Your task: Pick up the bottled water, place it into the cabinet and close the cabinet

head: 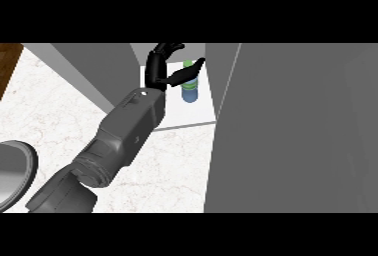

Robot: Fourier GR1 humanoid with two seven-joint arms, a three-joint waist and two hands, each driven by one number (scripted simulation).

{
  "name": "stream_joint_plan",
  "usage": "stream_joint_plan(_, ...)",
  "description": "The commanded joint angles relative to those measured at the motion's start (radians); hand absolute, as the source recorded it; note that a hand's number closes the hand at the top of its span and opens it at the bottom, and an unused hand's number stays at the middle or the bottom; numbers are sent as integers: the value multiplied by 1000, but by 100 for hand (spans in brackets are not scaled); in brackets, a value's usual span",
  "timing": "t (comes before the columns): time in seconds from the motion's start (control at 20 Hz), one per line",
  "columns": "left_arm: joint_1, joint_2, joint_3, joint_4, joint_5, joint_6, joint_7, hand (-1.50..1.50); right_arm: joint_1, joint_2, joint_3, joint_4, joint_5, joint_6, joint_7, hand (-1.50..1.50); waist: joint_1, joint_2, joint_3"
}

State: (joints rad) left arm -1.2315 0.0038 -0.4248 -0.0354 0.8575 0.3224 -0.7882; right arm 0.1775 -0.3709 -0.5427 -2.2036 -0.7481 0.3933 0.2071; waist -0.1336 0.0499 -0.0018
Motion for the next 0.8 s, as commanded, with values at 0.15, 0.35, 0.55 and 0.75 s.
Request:
stream_joint_plan(0.15, 81, -4, 20, -81, 16, -28, -68, 150, 51, 32, 10, -36, 20, 29, 0, -150, 10, -19, 1)
stream_joint_plan(0.35, 103, -4, 22, -114, 22, -34, -68, 150, 50, 25, 2, -51, 28, 34, 8, -150, 29, -25, 1)
stream_joint_plan(0.55, 222, -4, -11, -228, 37, -67, -72, 150, 40, 3, -17, -16, 15, 64, 11, -150, 55, -35, 1)
stream_joint_plan(0.75, 245, -4, -30, -278, 38, -136, -37, 150, 76, 27, -18, -112, 27, 32, 60, -150, 92, -44, 1)
